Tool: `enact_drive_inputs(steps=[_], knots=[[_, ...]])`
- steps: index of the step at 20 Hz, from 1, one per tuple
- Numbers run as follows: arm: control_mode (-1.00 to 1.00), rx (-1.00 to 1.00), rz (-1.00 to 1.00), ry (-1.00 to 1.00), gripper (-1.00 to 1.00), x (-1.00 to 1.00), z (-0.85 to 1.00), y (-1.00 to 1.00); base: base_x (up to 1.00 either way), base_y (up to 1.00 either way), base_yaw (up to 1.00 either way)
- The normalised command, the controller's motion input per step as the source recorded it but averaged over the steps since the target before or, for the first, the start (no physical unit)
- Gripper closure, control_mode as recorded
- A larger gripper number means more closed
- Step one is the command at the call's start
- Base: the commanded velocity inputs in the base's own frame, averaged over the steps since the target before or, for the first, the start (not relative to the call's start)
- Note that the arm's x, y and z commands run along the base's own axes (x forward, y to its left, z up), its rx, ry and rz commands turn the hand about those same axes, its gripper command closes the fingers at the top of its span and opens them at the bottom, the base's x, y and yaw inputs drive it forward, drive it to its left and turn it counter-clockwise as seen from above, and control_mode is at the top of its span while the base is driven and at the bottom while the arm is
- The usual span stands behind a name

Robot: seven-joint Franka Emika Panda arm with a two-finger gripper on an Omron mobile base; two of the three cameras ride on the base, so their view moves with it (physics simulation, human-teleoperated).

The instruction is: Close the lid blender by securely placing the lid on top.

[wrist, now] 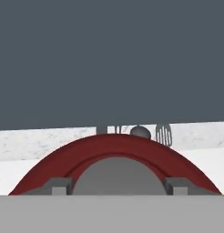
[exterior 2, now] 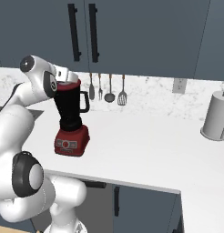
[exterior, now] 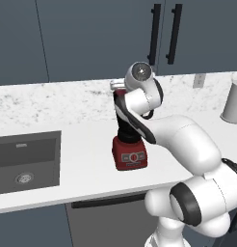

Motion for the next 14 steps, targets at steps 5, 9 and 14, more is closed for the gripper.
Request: enact_drive_inputs(steps=[5,9,14], knots=[[-1.00,-0.08,0.00,0.10,-1.00,-0.26,-0.33,0.00,0.00,0.00,0.00],[-1.00,-0.07,0.00,0.09,-1.00,-0.39,-0.33,0.00,0.00,0.00,0.00],[-1.00,-0.06,0.00,0.07,-1.00,-0.55,-0.24,0.00,0.00,0.00,0.00]])
